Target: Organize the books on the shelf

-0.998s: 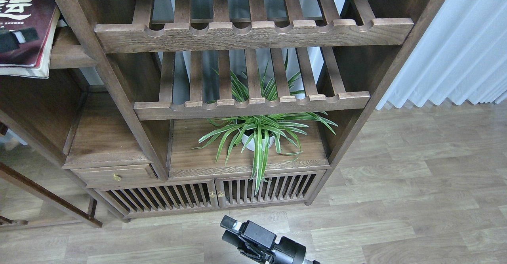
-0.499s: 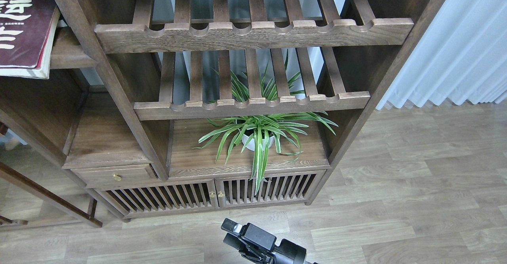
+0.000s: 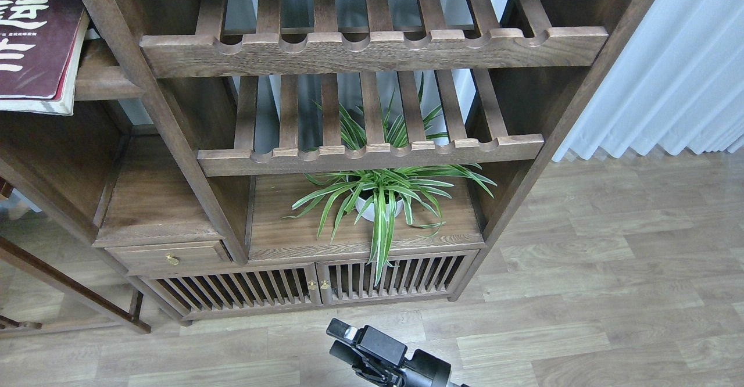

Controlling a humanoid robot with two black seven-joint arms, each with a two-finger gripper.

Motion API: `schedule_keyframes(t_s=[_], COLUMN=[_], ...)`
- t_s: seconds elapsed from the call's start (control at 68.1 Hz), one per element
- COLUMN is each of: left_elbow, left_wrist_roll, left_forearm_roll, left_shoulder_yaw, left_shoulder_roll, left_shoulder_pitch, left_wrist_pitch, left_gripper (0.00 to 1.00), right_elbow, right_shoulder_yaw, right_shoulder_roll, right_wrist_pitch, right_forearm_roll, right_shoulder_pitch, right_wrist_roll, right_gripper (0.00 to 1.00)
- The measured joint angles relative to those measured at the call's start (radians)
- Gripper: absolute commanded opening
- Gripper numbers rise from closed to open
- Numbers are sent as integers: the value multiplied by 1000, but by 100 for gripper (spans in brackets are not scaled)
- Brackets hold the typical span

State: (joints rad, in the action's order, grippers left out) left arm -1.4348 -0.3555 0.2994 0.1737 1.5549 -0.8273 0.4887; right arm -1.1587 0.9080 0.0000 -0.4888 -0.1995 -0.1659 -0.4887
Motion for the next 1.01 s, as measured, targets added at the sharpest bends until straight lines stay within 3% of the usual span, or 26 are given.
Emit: schedule_keyframes(t_s=[0.205, 0.294, 0.514, 0.822, 1.013], left_elbow=[16, 34, 134, 418, 583], left_wrist_roll=[155, 189, 203, 191, 183], left_forearm_roll=[14, 68, 255, 264, 239], left_shoulder_yaw=[-170, -193, -182, 182, 269], left_shoulder_roll=[-169, -239, -447, -841, -1039], left_shoulder_pitch=[8, 33, 149, 457, 517], left_wrist_pitch=[0, 0, 0, 0, 0], left_gripper=[98, 98, 98, 98, 98], right_elbow=[17, 24, 61, 114, 153], right_shoulder_yaw=[5, 7, 10, 28, 38], right_shoulder_roll=[0, 0, 0, 0, 0], right_wrist_pitch=[0, 0, 0, 0, 0], right_forearm_roll=[1, 2, 3, 5, 5], right_shoulder_pitch=[1, 3, 7, 41, 75], right_wrist_roll=[0, 0, 0, 0, 0], right_gripper=[99, 99, 99, 99, 99])
